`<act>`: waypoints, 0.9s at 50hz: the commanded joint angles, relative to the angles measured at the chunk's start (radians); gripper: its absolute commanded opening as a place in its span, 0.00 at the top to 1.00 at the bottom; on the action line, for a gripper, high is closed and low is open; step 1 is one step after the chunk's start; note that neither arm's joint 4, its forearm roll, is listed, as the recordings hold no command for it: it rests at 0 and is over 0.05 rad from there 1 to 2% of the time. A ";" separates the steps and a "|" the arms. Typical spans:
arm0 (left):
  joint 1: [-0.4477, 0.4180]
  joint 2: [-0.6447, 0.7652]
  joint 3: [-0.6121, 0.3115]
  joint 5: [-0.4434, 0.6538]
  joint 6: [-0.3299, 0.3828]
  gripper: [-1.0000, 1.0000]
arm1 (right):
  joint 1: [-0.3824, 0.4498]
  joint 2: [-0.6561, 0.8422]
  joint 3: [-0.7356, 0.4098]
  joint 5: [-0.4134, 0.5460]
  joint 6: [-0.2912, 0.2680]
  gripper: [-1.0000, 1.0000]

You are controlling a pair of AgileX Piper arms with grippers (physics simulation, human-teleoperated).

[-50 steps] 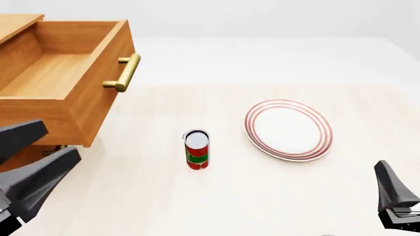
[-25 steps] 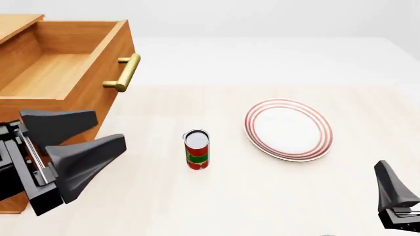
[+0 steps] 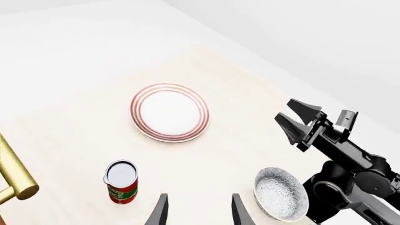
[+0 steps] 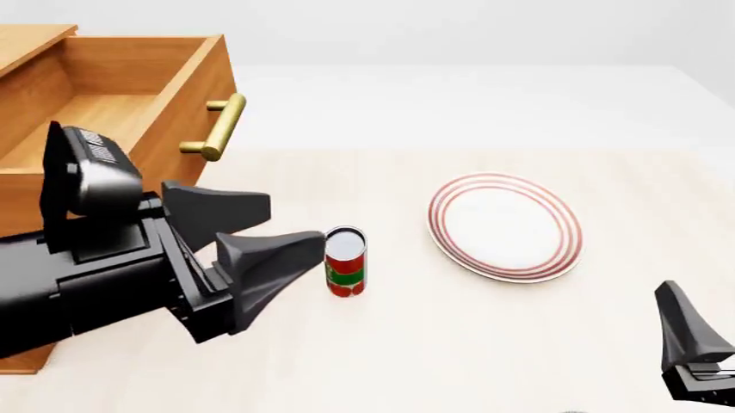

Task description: Put the bowl in the top drawer of the cabinet.

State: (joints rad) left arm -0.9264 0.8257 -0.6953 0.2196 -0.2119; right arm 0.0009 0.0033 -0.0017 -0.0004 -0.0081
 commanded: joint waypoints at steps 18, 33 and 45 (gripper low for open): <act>-0.069 0.180 -0.040 -0.100 -0.041 0.00 | 0.000 0.000 0.000 0.000 0.000 0.00; -0.113 0.270 -0.086 -0.139 -0.076 0.00 | 0.000 0.000 0.000 0.000 0.000 0.00; -0.145 0.338 -0.123 -0.152 -0.117 0.00 | 0.000 0.000 0.000 0.000 0.000 0.00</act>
State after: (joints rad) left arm -1.0463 1.1094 -0.7912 0.0828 -0.2991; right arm 0.0009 0.0033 -0.0017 -0.0004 -0.0081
